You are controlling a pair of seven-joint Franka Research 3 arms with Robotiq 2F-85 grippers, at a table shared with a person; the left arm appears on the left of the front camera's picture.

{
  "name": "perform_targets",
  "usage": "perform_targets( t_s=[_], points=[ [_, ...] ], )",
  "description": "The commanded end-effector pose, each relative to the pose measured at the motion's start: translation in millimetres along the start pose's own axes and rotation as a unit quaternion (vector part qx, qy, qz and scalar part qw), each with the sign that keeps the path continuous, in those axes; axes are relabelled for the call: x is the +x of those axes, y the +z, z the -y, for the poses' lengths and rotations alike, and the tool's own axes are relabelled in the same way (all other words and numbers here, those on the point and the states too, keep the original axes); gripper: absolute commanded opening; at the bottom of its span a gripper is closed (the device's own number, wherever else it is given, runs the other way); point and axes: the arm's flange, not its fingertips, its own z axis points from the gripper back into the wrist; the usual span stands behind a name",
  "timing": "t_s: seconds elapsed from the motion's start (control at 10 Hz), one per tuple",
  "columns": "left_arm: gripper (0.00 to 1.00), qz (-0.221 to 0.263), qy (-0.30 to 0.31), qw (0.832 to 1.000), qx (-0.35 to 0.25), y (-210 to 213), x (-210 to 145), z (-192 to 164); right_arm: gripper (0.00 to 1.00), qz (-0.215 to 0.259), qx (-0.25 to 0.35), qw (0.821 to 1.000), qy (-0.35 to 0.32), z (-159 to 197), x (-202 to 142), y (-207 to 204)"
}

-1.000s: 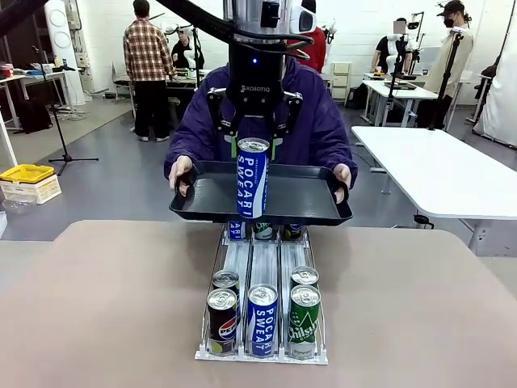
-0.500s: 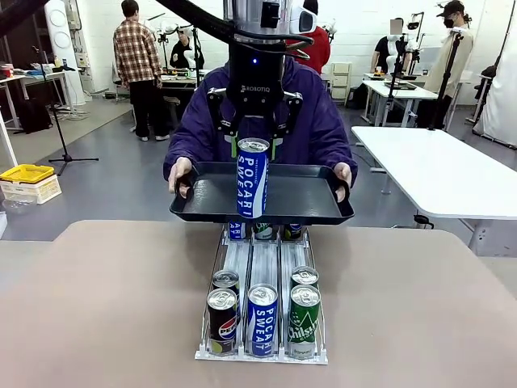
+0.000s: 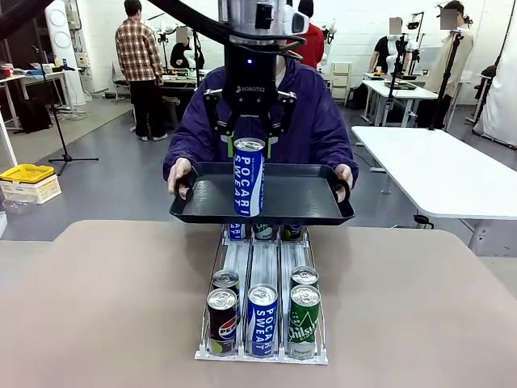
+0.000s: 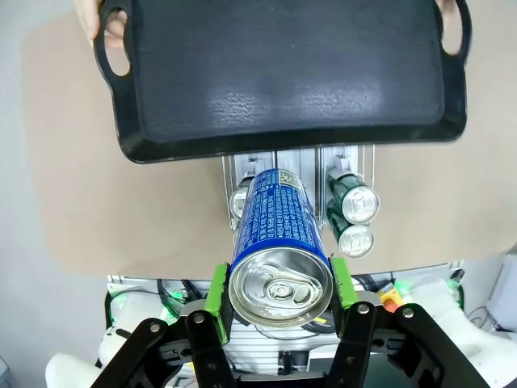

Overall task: Retrieve and hand over the desired beverage to the person.
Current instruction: Place the picked can on the Handle tray extended by the person.

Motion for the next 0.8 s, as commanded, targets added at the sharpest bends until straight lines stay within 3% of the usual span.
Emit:
perform_targets(
  t_s=[0.0,0.2,0.7],
  points=[
    [0.58,-0.021,0.018,0.999,-0.028,12.1,36.6,-12.1,1.00,0.005,0.016,1.000,0.004,1.9,1.8,-1.1],
    [0.58,-0.016,0.024,1.000,-0.011,16.8,61.5,-15.6,1.00,0.005,0.016,1.000,0.004,1.9,1.8,-1.1],
    [0.58,-0.058,0.056,0.997,-0.022,-5.0,145.5,-4.5,1.00,0.005,0.016,1.000,0.004,1.9,1.8,-1.1]
  ],
)
